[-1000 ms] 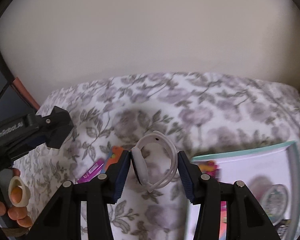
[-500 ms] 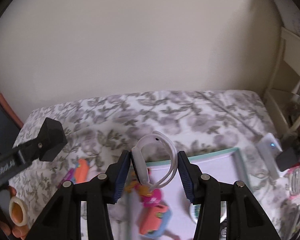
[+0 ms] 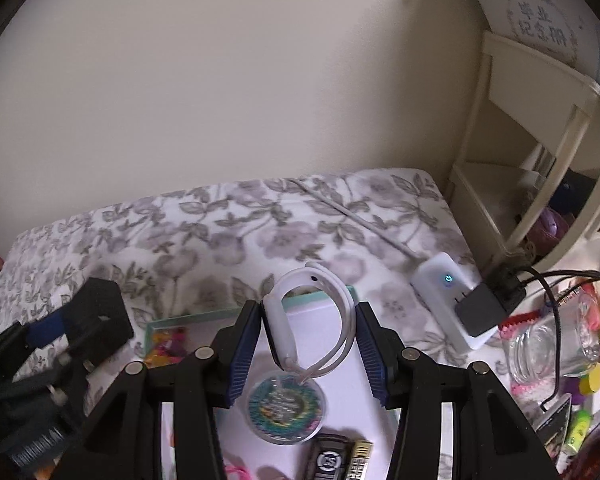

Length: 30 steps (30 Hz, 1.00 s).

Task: Organize rigid objects
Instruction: 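Grasp the white watch with the right tool while the left tool lifts the charger plug, then lower the watch into the tray with the right tool while the left tool releases the plug there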

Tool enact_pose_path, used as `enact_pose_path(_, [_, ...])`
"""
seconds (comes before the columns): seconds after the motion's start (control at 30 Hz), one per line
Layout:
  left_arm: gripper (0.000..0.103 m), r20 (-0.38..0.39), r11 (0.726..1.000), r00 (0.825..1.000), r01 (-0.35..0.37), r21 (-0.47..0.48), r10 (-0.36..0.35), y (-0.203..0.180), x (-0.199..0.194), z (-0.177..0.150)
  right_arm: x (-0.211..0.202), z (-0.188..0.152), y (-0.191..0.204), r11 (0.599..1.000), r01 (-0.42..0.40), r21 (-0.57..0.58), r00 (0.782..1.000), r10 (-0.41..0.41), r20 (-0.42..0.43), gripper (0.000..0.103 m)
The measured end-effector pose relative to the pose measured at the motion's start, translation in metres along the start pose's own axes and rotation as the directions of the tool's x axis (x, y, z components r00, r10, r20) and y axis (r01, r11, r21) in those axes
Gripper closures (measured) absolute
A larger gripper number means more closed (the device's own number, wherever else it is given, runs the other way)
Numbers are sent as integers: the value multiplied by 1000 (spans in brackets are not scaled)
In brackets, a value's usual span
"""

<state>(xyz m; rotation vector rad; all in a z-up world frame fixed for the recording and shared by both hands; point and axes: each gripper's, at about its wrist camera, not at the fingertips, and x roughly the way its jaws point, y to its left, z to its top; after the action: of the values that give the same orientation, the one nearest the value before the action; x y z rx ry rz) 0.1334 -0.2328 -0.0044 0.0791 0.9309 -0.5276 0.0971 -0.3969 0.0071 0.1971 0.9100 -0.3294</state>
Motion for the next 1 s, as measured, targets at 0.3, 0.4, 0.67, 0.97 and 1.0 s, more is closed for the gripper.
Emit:
enact_pose_path(0.3, [36,-24,991,999,-36,132,39,-36,35,-20,37,-12,-19,999,12,39,996,-8,-92,52])
enact_pose_path(0.4, [36,-22,985,999,-42,166,47,-42,43,-25,47,-17,-21,999,12,47,993,-7,-114,52])
enact_pose_path(0.67, [36,-56,980,997,-41,195,52,-48,57,-33,63,-25,-23,999,21,50,988,-13,-156,52])
enact_pose_path(0.97, [36,-88,977,994,-38,212,57,-53,67,-39,72,-30,-21,999,41,29,981,-35,-188,51])
enact_pose_path(1.0, [36,-89,976,994,-38,213,58,-53,68,-39,73,-30,-20,999,46,25,981,-40,-192,51])
